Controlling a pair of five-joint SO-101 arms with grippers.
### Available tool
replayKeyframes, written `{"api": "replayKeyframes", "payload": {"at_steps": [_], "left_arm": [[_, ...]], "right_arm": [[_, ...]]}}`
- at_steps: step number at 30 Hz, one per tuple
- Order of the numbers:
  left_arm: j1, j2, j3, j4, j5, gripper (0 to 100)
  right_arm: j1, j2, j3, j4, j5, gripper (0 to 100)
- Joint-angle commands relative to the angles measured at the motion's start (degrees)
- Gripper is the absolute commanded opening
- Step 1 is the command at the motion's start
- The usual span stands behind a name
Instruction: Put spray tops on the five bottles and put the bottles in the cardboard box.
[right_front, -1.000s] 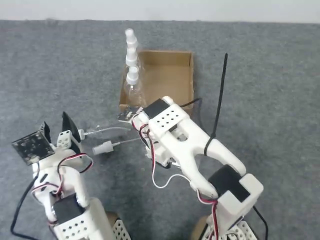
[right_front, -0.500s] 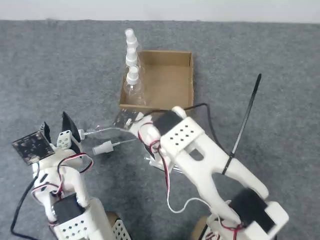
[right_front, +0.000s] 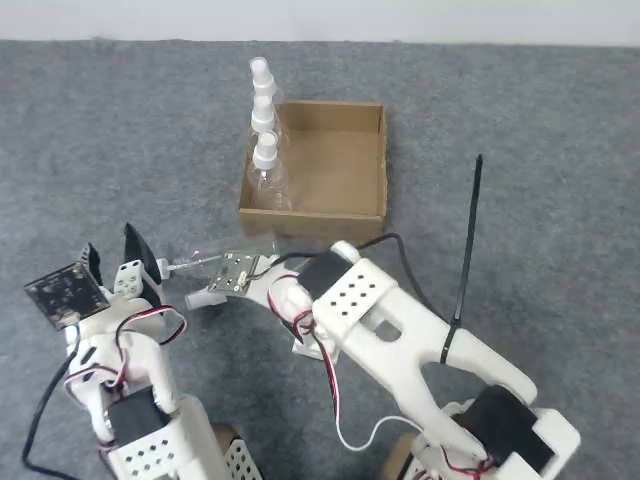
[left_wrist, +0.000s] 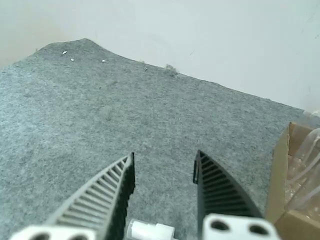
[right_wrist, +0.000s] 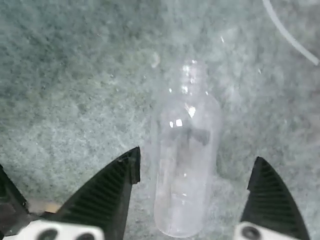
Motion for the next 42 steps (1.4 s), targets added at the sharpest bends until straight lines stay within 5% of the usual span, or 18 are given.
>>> {"api": "replayKeyframes", "payload": {"at_steps": [1,23,42], "left_arm": [[-0.18,-1.05,-0.40,-2.73,0.62,18],[-0.18,-1.05,-0.40,-2.64,0.62,18],[-0.18,-1.05,-0.40,-2.64,0.62,18]], "right_arm": [[-0.75,-3.03,0.53,-3.03,0.62,29.9],[-1.54,7.69,0.62,-8.48,3.16,29.9],[-1.19,7.25,0.70,-7.60,2.99,14.1]]}}
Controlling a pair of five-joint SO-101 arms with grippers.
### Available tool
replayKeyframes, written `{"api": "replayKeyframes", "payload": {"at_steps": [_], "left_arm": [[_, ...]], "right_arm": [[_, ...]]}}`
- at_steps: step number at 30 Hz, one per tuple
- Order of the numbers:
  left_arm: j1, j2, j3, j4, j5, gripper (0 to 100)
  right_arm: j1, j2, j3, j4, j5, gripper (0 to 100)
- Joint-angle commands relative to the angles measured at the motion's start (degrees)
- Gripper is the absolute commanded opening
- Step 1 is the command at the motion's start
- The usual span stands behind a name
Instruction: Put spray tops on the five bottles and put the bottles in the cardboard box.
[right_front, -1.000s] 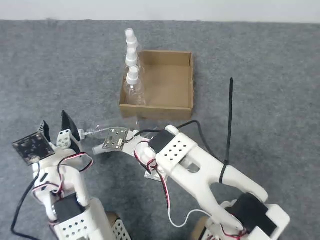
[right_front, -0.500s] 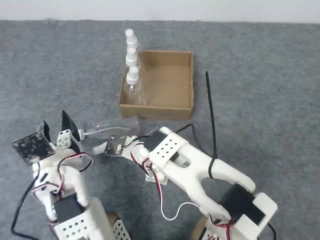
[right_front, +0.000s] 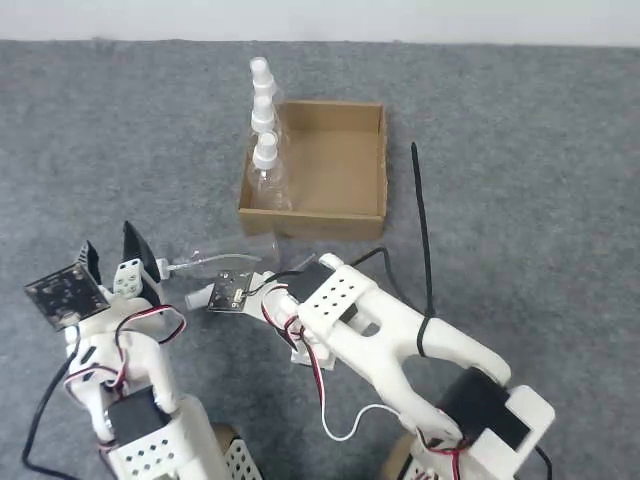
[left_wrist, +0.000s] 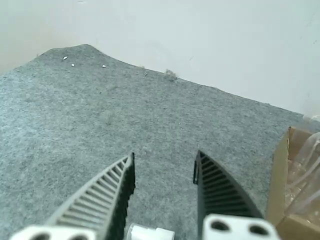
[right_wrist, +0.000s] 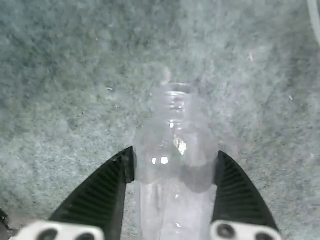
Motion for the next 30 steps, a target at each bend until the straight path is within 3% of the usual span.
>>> {"api": "replayKeyframes", "payload": {"at_steps": [1,9,15,30], "left_arm": [[-0.18,-1.05,-0.57,-1.67,0.62,18],[-0.18,-1.05,-0.57,-1.67,0.62,18],[-0.18,-1.05,-0.57,-1.67,0.62,18],[-0.09,-1.05,-0.57,-1.67,0.62,18]], "right_arm": [[-0.31,-0.84,-2.37,0.66,0.44,13.7],[-0.31,-0.92,-2.55,2.24,0.09,11.9],[-0.40,-1.19,-2.55,2.24,-4.22,11.9],[3.91,-14.20,-0.88,2.24,-11.43,11.9]]}}
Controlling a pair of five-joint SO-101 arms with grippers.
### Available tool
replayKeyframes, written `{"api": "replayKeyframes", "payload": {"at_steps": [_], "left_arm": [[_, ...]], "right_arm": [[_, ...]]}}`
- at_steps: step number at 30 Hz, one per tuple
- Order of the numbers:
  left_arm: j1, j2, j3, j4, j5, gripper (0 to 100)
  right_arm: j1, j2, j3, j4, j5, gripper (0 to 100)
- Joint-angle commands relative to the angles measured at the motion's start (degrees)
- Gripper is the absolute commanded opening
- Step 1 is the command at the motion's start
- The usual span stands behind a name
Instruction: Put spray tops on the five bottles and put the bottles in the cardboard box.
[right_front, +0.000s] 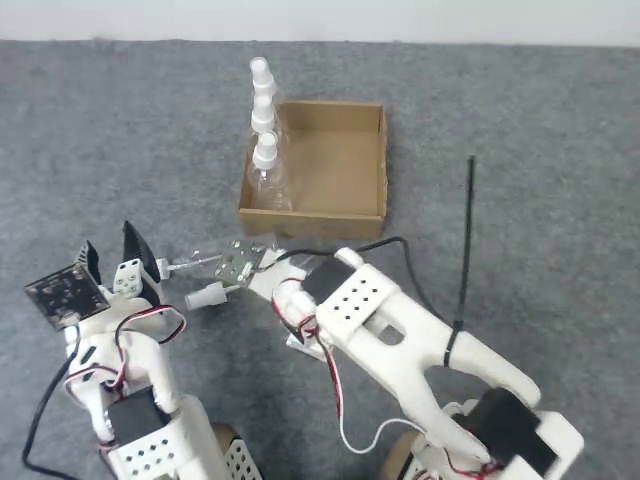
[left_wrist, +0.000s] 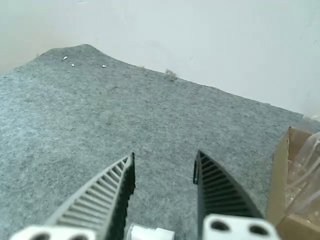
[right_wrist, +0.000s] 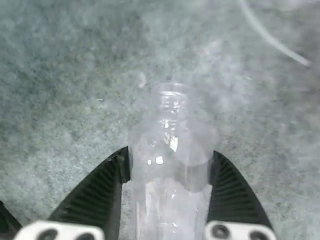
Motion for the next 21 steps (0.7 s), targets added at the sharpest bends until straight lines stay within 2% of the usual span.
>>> {"api": "replayKeyframes", "payload": {"at_steps": [1,10,13,17,21], "left_arm": [[0.00,-1.05,-0.57,-1.67,0.62,18],[0.18,-1.05,-0.57,-1.41,0.62,18],[1.32,-1.05,-0.84,-0.35,0.26,18],[4.92,-1.05,-1.71,2.81,-4.66,18],[6.24,-0.97,-2.51,4.22,-5.01,18]], "right_arm": [[2.15,-5.14,-0.88,0.22,-1.49,11.9],[8.75,-11.38,-0.62,-0.31,-7.47,11.9],[10.59,-13.23,-0.62,-0.40,-7.47,11.9],[11.82,-14.37,-0.62,-0.40,-7.47,11.9],[12.09,-14.29,-0.62,-0.40,-7.47,11.9]]}}
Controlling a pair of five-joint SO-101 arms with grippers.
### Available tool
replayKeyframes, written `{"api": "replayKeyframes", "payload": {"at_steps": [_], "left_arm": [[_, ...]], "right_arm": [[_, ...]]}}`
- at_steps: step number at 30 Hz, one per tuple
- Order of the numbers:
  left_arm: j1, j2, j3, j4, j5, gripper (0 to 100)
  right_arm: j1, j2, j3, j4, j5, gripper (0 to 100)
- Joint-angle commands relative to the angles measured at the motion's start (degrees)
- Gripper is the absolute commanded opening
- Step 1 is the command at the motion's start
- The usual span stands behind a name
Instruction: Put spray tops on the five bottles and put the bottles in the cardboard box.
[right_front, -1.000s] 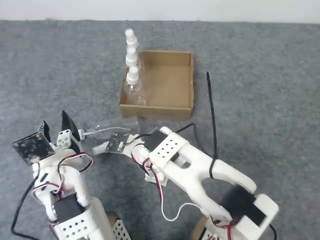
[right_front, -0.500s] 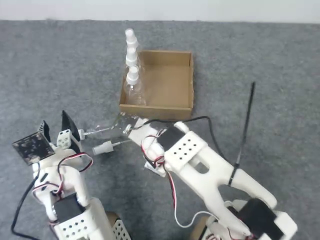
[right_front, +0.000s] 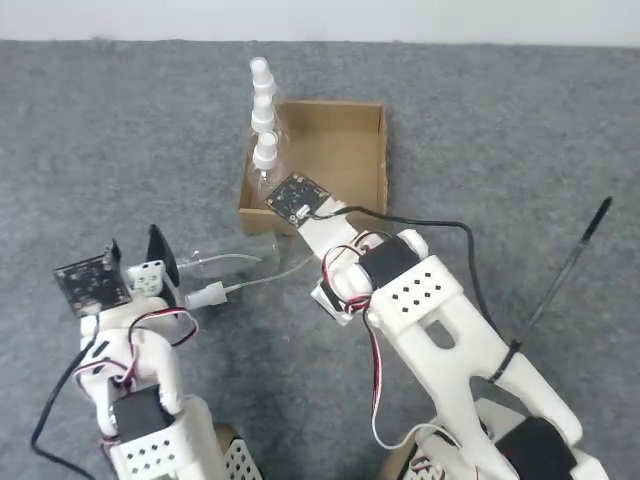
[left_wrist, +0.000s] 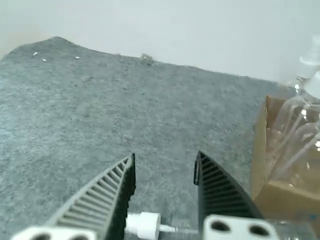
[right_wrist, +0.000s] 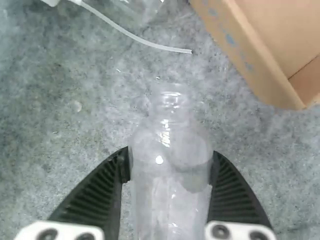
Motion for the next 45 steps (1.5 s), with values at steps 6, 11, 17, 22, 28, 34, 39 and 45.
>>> {"api": "replayKeyframes", "payload": {"at_steps": [6,11,17,22,28,34,39,45], "left_arm": [[1.23,-0.97,-5.32,5.36,-0.97,18],[1.76,-0.88,-5.58,5.80,-2.55,18],[4.40,-0.88,-6.55,8.18,-3.78,18],[5.80,-0.88,-7.34,10.37,-6.24,18],[8.97,-0.88,-7.60,12.22,-8.79,18],[9.05,-0.79,-8.13,12.40,-9.58,19],[11.43,5.98,-12.09,14.33,-10.99,19],[12.13,22.95,-20.09,14.33,-10.81,19]], "right_arm": [[0.92,-2.68,-0.53,-1.27,-0.70,11.9],[0.92,-2.68,-0.18,-1.36,-0.70,11.9],[0.92,-2.68,0.00,-1.36,-0.70,11.9],[3.65,-2.68,0.00,-2.68,-0.70,11.9],[7.78,-3.30,-0.18,-3.38,-2.37,11.8],[12.35,-3.30,-0.35,-5.23,-4.75,11.8],[15.60,-3.30,-0.35,-7.08,-7.65,11.8],[16.75,-3.30,-0.35,-7.52,-8.26,11.8]]}}
